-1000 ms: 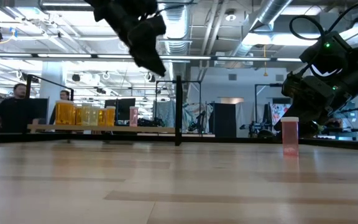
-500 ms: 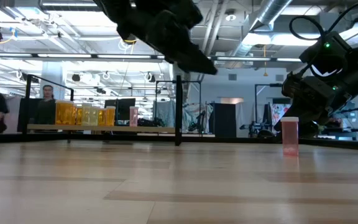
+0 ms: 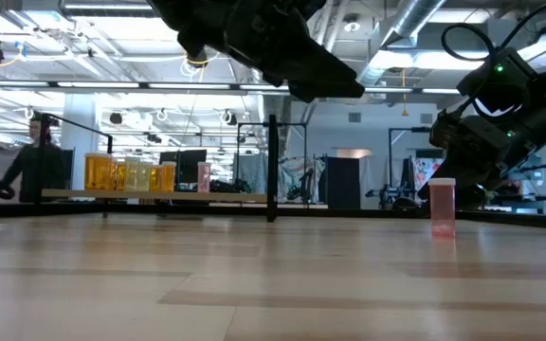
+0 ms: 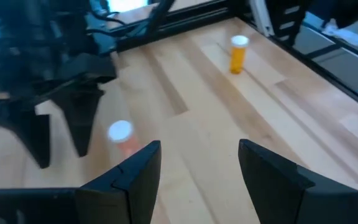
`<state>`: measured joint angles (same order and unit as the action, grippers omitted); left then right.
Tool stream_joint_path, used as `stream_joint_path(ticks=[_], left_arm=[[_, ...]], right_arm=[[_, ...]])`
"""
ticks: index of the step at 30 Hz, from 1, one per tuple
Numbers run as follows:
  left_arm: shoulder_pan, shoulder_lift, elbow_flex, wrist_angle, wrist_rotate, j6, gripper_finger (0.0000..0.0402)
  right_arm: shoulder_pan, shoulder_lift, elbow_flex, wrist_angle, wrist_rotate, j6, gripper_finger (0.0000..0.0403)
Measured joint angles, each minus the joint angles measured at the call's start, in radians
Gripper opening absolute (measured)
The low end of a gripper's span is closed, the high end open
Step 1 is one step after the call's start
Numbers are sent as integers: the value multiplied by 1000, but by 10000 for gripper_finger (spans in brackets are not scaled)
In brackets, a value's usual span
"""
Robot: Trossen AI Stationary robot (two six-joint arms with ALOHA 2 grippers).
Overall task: Pick and place medicine bottles onto shelf by color
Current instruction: Put the small orange pill bottle aligned with the other orange pill bottle on the shelf
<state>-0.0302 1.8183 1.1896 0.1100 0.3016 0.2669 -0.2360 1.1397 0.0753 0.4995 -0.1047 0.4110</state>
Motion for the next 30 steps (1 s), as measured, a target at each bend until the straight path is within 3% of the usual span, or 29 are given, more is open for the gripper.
stream_joint_path(ticks=[20, 30], left_arm=[[-30, 0, 0, -31, -53, -103, 204], [-1, 0, 0, -32, -96, -106, 204]], right_arm=[[-67, 0, 0, 47, 54, -1, 327], [-35, 0, 51, 436, 45, 72, 327]])
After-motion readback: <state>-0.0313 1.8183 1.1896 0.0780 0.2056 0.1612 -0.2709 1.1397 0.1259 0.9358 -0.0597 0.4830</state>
